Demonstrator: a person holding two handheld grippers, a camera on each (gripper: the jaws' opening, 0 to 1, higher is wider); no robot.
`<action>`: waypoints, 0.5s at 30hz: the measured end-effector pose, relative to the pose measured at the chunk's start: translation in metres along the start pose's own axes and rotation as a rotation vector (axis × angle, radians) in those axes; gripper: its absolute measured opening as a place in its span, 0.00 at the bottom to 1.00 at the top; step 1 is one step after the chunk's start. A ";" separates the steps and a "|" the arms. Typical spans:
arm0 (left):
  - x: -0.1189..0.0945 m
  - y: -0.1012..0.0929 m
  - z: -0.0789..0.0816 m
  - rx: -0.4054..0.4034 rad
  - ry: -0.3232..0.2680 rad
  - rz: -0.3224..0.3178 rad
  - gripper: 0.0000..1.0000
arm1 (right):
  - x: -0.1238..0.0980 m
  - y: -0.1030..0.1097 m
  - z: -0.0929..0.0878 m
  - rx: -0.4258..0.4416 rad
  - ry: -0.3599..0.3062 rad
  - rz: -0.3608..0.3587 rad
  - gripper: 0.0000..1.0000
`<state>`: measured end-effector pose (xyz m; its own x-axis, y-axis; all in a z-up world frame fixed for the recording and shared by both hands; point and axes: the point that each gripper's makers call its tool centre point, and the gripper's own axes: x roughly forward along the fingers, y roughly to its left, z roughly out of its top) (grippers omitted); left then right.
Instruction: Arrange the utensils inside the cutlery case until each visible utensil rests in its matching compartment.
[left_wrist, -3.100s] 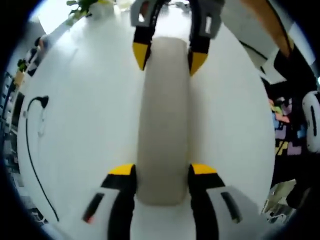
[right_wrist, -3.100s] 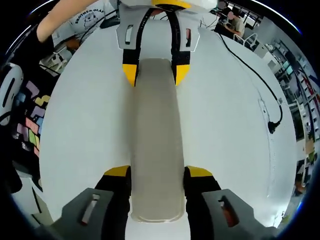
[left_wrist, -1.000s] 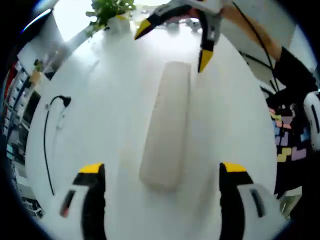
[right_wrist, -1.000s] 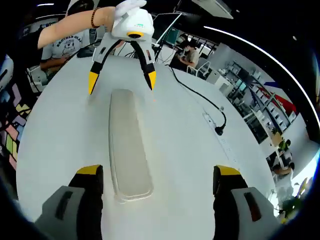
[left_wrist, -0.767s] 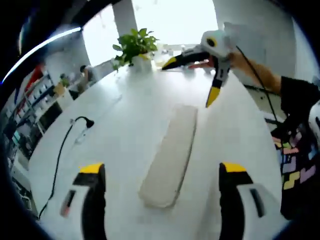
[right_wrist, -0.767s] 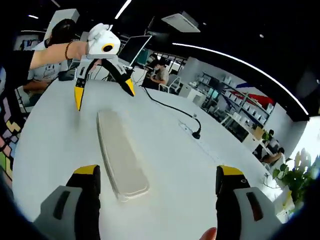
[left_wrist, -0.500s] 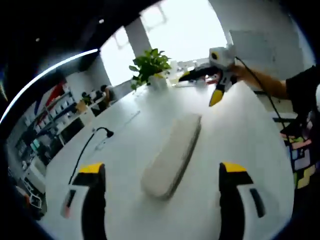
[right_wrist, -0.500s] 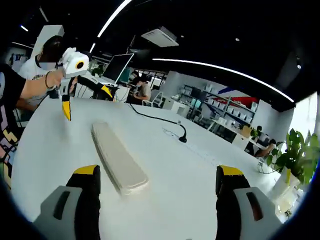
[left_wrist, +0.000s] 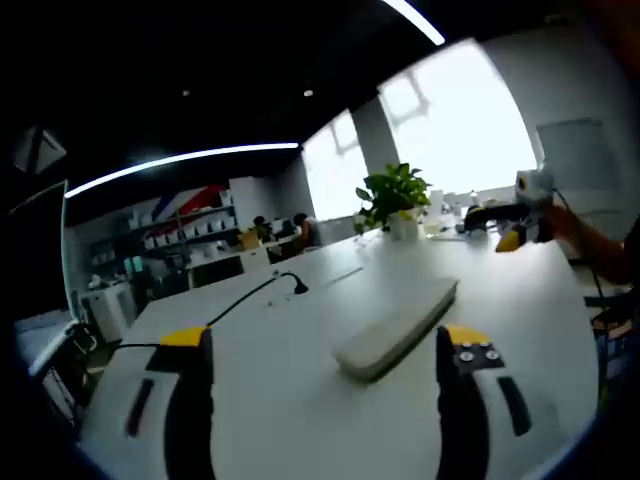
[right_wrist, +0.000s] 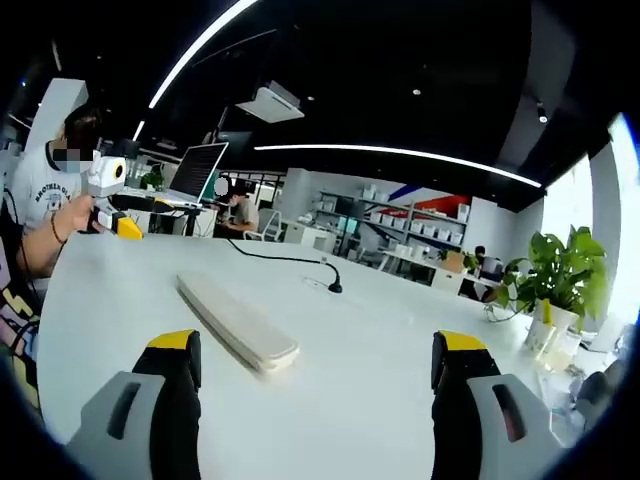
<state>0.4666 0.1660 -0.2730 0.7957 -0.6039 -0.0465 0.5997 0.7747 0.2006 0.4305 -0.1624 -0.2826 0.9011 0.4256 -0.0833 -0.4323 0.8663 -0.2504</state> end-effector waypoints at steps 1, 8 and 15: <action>-0.001 0.002 -0.001 -0.009 -0.008 0.012 0.95 | -0.003 0.003 -0.002 0.008 0.001 0.004 1.00; -0.004 0.001 -0.025 -0.073 -0.002 0.066 0.93 | -0.011 0.011 -0.023 0.000 0.040 -0.010 1.00; -0.004 0.007 -0.036 -0.107 -0.004 0.103 0.97 | -0.003 0.028 -0.043 0.113 0.024 0.064 1.00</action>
<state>0.4704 0.1805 -0.3066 0.8535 -0.5204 -0.0269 0.5203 0.8482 0.0991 0.4173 -0.1504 -0.3313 0.8715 0.4756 -0.1195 -0.4888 0.8621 -0.1334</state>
